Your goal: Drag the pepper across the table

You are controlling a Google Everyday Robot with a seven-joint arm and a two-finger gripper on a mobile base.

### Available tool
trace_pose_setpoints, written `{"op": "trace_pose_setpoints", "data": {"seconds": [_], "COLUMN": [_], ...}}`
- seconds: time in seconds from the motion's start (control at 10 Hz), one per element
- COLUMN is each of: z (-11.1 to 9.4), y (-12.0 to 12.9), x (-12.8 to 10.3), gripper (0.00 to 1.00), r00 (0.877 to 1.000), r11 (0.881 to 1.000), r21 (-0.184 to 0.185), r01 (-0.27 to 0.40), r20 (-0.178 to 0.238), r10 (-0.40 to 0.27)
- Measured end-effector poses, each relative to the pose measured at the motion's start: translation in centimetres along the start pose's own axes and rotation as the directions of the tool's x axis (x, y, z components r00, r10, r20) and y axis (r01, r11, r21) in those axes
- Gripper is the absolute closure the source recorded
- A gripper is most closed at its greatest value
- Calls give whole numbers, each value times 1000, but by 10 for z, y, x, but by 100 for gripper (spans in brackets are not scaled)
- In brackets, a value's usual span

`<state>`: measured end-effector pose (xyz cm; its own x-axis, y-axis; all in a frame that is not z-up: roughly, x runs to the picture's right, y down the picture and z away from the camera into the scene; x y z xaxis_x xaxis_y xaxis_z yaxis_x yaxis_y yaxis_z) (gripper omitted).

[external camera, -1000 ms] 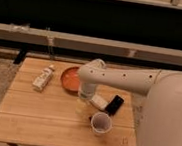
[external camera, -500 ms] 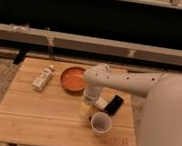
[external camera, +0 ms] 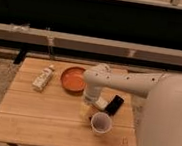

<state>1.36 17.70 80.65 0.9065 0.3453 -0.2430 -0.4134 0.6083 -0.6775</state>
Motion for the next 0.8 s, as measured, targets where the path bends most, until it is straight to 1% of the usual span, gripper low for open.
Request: {"op": "trace_pose_setpoints", "data": {"seconds": [0.1,0.2,0.4,0.5,0.7,0.8], "z": [1,5,16,20,28,32], "y": [0,4,20,24,25,24], "x": [1,2,8,13,20,24], "gripper": [20,20,20,20,20,20], "r00": [1000,1000,997,995,994,994], "r11": [1000,1000,997,996,994,994], "r21": [-1,-3,-10,-11,-12,-7], "r01": [7,31,77,94,109,111], "r20": [1,8,19,20,16,7], "r10": [-7,-31,-77,-94,-109,-111]}}
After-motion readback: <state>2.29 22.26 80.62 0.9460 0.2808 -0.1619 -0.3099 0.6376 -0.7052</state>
